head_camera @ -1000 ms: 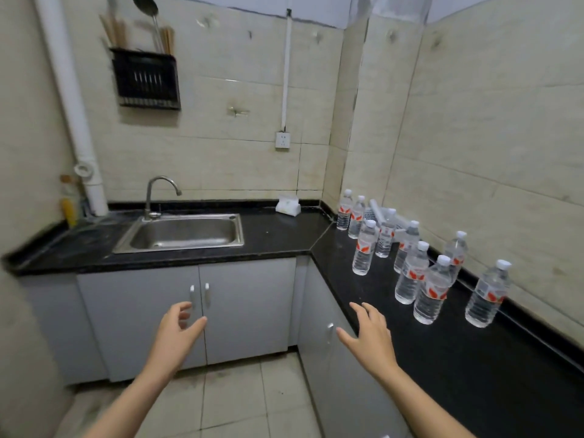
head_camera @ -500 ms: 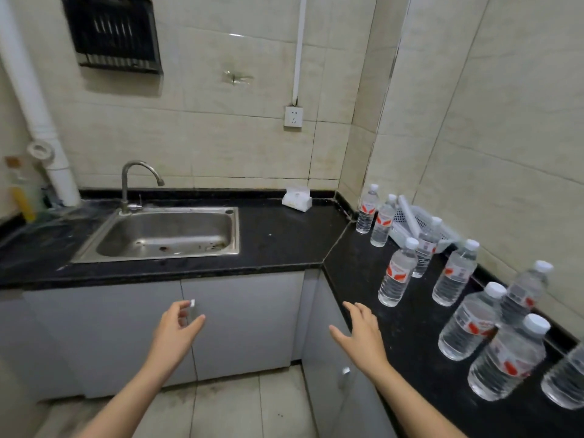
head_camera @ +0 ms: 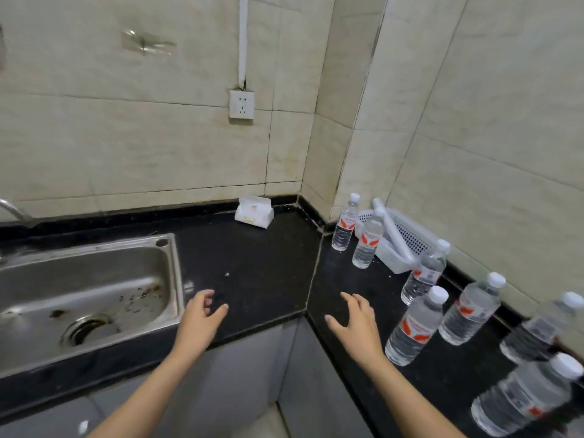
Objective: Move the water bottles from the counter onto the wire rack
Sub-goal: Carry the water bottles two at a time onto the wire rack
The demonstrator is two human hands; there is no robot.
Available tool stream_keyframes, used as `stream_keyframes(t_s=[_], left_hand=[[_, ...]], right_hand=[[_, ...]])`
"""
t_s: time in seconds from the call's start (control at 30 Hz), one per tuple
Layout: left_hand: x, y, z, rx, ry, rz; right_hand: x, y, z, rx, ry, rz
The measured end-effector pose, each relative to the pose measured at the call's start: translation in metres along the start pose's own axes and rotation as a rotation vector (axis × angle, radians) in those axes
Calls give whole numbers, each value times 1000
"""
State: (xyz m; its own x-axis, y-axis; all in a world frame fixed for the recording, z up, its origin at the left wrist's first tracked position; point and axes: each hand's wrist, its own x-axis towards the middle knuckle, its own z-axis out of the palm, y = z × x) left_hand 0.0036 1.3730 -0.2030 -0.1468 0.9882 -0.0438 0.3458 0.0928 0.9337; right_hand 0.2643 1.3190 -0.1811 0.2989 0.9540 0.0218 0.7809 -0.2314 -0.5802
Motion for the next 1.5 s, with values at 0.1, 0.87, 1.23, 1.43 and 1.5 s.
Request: stream_keyframes(t_s=[0.1,0.87,1.23,1.43,1.5], left_hand=[[31,3,48,22,-116,-21],[203,64,261,92,-428,-64],[320,112,366,124,-554,153],[347,119,410,22,-619,144],[349,121,416,-14,-626,132]], right_hand=[[17,17,5,-11,-16,96],[224,75,3,302,206,366],[341,78,-12,409,436,520],[371,94,-11,454,420,573],[376,98,-11,483,422,590]])
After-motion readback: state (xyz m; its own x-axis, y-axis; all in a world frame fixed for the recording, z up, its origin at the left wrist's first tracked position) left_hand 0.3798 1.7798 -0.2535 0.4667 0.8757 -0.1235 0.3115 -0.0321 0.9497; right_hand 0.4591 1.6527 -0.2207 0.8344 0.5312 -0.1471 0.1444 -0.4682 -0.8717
